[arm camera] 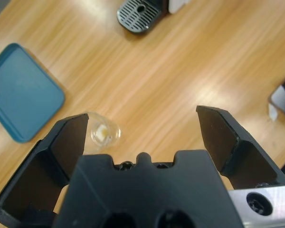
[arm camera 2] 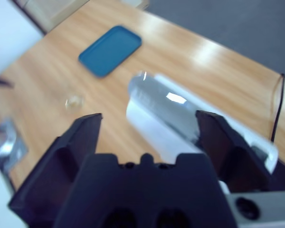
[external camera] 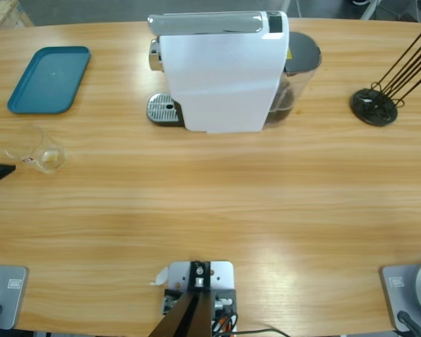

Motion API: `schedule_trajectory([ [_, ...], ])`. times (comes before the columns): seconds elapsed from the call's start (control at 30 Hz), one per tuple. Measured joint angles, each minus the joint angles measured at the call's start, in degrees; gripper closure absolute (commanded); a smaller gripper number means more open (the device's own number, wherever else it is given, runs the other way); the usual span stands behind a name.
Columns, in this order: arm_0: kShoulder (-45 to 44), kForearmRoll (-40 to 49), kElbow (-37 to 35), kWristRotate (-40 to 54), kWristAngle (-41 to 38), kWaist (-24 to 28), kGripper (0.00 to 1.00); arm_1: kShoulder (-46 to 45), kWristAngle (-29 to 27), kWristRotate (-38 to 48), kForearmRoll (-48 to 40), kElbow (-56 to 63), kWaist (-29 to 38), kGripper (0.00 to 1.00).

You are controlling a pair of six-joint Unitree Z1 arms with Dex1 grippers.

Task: Pour coffee

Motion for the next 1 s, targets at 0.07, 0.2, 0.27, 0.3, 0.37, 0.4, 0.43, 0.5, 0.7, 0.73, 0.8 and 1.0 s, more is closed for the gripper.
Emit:
schedule_trajectory([
  [0.07, -0.3, 1.3, 0.1, 0.9, -0.7, 0.2, 0.0, -3.4, 3.2, -3.0, 0.0, 5.1, -2.0, 0.0],
  [0.2, -1.3, 2.6, 1.3, 2.8, -1.5, 3.7, 0.0, -10.5, 5.0, -5.4, 0.0, 15.8, -3.8, 0.0],
  [0.27, -1.4, 2.6, 1.4, 2.8, -1.6, 5.1, 0.0, -14.2, 5.2, -5.6, -0.1, 20.7, -3.9, 0.0],
  [0.3, -1.4, 2.6, 1.4, 2.8, -1.6, 5.9, 0.0, -16.1, 5.4, -5.6, -0.4, 23.3, -3.9, 0.0],
  [0.37, -1.4, 2.5, 1.4, 2.7, -0.7, 8.6, 0.0, -19.3, 5.6, -5.5, -0.8, 27.2, -3.9, 0.0],
  [0.4, -1.4, 2.5, 1.5, 2.7, 0.5, 10.1, 0.0, -20.7, 5.7, -5.4, -0.9, 28.8, -3.9, 0.0],
  [0.43, -1.3, 2.5, 1.7, 2.7, 1.9, 11.3, 0.0, -22.0, 5.8, -5.3, -1.0, 30.1, -3.9, 0.0],
  [0.5, -1.1, 2.2, 3.2, 3.3, 4.5, 13.7, 0.0, -24.0, 6.0, -5.3, -1.0, 32.0, -3.9, 0.0],
  [0.7, 0.4, -3.5, 8.5, 7.5, 3.0, 19.4, 0.013, -25.5, 6.6, -5.2, -3.0, 35.6, -3.9, 0.0],
  [0.73, 0.5, -4.4, 9.3, 7.8, 1.8, 19.8, 0.013, -25.5, 6.6, -5.1, -3.8, 36.3, -3.9, 0.0],
  [0.8, 0.7, -6.1, 10.2, 8.0, -2.1, 20.2, 0.013, -25.5, 6.8, -4.9, -5.5, 37.4, -3.9, 0.0],
  [1.0, 4.6, -9.7, 11.9, 8.2, -6.3, 21.6, 0.004, -25.3, 7.0, -4.8, -9.7, 38.4, -4.7, 0.0],
])
